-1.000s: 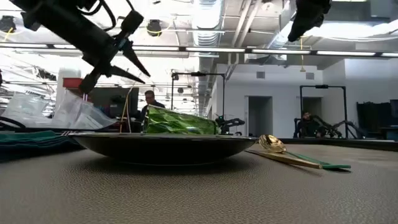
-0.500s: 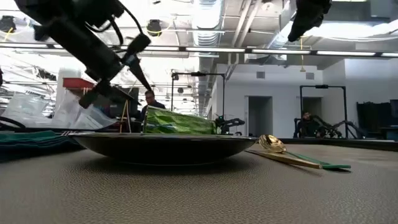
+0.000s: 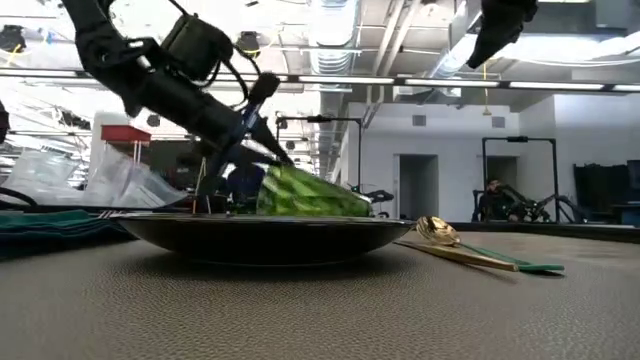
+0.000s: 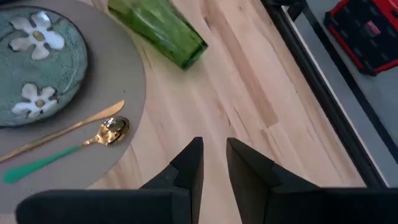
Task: Set table place
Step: Put the green cup to the top right of the gray tablemat
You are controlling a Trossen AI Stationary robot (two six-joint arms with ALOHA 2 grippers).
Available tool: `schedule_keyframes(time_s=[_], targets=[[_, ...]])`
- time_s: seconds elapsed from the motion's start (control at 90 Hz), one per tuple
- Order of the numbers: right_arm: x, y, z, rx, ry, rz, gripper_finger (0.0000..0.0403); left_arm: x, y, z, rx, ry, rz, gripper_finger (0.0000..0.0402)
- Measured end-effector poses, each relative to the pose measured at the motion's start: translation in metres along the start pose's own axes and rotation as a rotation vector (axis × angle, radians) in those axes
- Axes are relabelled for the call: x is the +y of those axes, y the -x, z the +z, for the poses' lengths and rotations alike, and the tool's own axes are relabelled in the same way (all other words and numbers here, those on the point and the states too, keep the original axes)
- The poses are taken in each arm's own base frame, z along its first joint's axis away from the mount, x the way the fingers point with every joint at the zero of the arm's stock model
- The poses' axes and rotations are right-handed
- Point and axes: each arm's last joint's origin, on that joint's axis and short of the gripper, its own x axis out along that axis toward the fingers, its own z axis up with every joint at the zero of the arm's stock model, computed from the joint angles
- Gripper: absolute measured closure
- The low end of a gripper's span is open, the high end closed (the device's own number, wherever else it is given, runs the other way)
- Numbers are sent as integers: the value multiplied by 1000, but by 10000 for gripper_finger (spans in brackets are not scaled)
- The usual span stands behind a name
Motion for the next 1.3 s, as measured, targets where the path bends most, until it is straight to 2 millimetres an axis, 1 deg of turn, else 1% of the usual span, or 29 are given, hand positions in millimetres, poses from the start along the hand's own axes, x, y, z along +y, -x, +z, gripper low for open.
schedule_keyframes(time_s=[0.056, 0.1, 0.178, 0.267, 0.344, 0.433, 0.533, 0.7, 0.789, 0.911, 1.078, 1.233, 1.3], targets=[[0, 0, -1, 11, -1, -3, 344, -12, 4, 1, 2, -47, 40, 399], [-1, 0, -2, 19, 0, -5, 344, -25, 9, 3, 27, -126, 81, 400], [-1, 0, -3, 31, 3, -8, 344, -55, 20, 5, 95, -277, 189, 400], [-1, 0, -3, 29, 5, -8, 344, -86, 34, 10, 204, -459, 365, 401], [-1, 0, -3, 29, 10, -8, 344, -104, 39, 19, 341, -591, 509, 401], [-1, 0, -3, 27, 9, -9, 344, -119, 40, 25, 458, -713, 647, 401], [-1, 0, -2, 20, 7, -8, 344, -126, 32, 31, 576, -832, 789, 401], [-1, 0, -2, 20, -8, -7, 344, -125, 2, 29, 759, -989, 936, 401], [-1, 0, -2, 21, -25, -7, 344, -121, -13, 21, 843, -1041, 978, 401], [-1, 0, -2, 21, -25, -6, 344, -125, -25, 10, 876, -1100, 968, 401], [-1, 0, -2, 21, -9, -5, 344, -141, -30, 5, 814, -1109, 889, 401], [-1, 0, -1, 16, -2, -5, 344, -163, -20, 8, 767, -1104, 829, 401], [-1, 0, -2, 16, 1, -4, 344, -169, -18, 8, 755, -1107, 810, 401]])
